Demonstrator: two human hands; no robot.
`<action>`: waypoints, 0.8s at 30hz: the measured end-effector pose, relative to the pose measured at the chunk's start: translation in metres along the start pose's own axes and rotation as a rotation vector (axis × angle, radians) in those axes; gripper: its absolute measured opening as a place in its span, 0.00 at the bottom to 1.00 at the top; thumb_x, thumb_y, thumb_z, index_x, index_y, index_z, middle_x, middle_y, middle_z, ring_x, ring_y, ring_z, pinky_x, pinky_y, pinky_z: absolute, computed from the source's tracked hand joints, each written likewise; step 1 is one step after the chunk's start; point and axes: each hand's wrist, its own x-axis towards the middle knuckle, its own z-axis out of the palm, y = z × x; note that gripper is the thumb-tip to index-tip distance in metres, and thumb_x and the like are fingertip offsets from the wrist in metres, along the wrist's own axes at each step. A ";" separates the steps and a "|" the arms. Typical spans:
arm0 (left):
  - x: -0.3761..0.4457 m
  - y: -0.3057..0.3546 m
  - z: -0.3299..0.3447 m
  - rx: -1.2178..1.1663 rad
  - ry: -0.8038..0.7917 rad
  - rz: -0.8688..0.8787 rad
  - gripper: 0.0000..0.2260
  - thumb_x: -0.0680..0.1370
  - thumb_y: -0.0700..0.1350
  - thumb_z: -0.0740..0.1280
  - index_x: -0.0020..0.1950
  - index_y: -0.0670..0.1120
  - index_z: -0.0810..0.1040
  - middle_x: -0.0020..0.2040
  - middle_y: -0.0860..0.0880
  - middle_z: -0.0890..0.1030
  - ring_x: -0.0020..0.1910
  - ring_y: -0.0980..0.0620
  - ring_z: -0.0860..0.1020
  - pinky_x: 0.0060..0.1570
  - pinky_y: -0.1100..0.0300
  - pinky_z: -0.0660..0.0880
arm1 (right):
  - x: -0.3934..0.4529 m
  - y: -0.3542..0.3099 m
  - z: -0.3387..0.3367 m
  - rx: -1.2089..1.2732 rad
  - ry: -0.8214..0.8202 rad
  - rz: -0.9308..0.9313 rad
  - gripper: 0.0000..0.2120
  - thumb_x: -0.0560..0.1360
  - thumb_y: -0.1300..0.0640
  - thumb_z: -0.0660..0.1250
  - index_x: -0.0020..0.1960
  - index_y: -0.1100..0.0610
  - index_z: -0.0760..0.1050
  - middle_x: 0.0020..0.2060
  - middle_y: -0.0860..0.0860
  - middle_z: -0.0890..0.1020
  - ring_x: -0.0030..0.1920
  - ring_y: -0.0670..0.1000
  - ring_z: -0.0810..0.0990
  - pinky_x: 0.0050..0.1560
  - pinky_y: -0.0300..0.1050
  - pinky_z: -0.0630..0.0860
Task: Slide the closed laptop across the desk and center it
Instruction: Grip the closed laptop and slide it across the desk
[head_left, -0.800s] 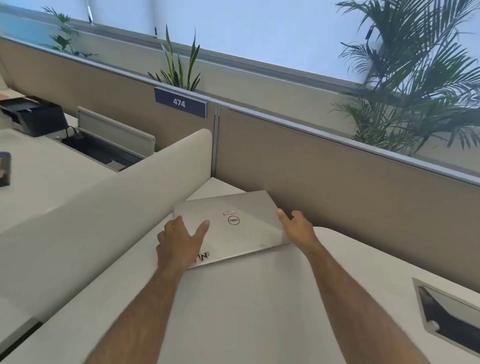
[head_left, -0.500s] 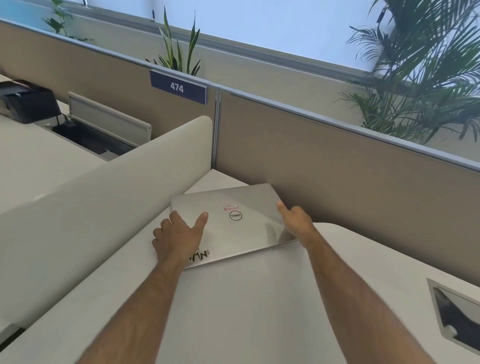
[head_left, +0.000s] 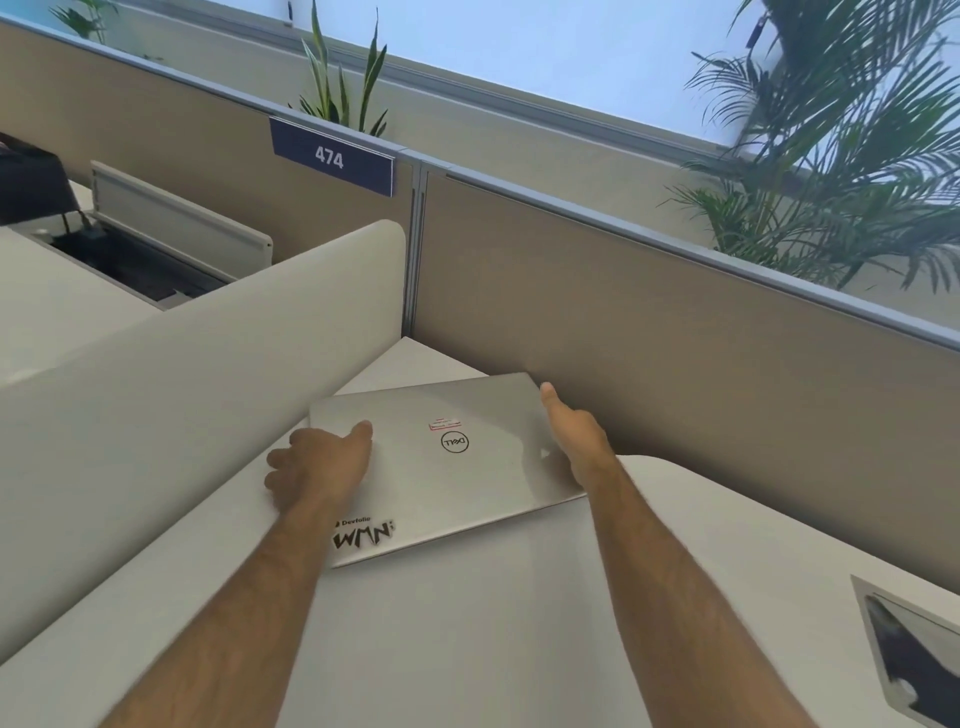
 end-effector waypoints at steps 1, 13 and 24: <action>0.000 -0.002 0.001 -0.001 0.015 0.006 0.36 0.74 0.62 0.67 0.71 0.36 0.67 0.68 0.35 0.69 0.66 0.33 0.70 0.63 0.44 0.70 | 0.002 0.001 -0.001 -0.006 0.010 -0.002 0.45 0.70 0.26 0.53 0.68 0.62 0.72 0.65 0.57 0.76 0.65 0.60 0.74 0.65 0.53 0.70; -0.010 -0.018 0.000 -0.135 -0.014 0.027 0.30 0.75 0.58 0.68 0.65 0.36 0.70 0.63 0.36 0.78 0.60 0.33 0.77 0.56 0.46 0.74 | -0.003 0.013 -0.008 -0.137 0.042 -0.029 0.36 0.77 0.34 0.52 0.66 0.63 0.73 0.64 0.60 0.77 0.63 0.61 0.75 0.62 0.53 0.71; -0.061 -0.027 -0.019 -0.178 -0.056 0.042 0.29 0.75 0.57 0.69 0.65 0.37 0.70 0.62 0.37 0.78 0.59 0.35 0.77 0.48 0.51 0.70 | -0.054 0.035 -0.040 -0.116 0.072 -0.003 0.32 0.74 0.38 0.58 0.66 0.61 0.73 0.62 0.57 0.79 0.60 0.60 0.77 0.61 0.53 0.74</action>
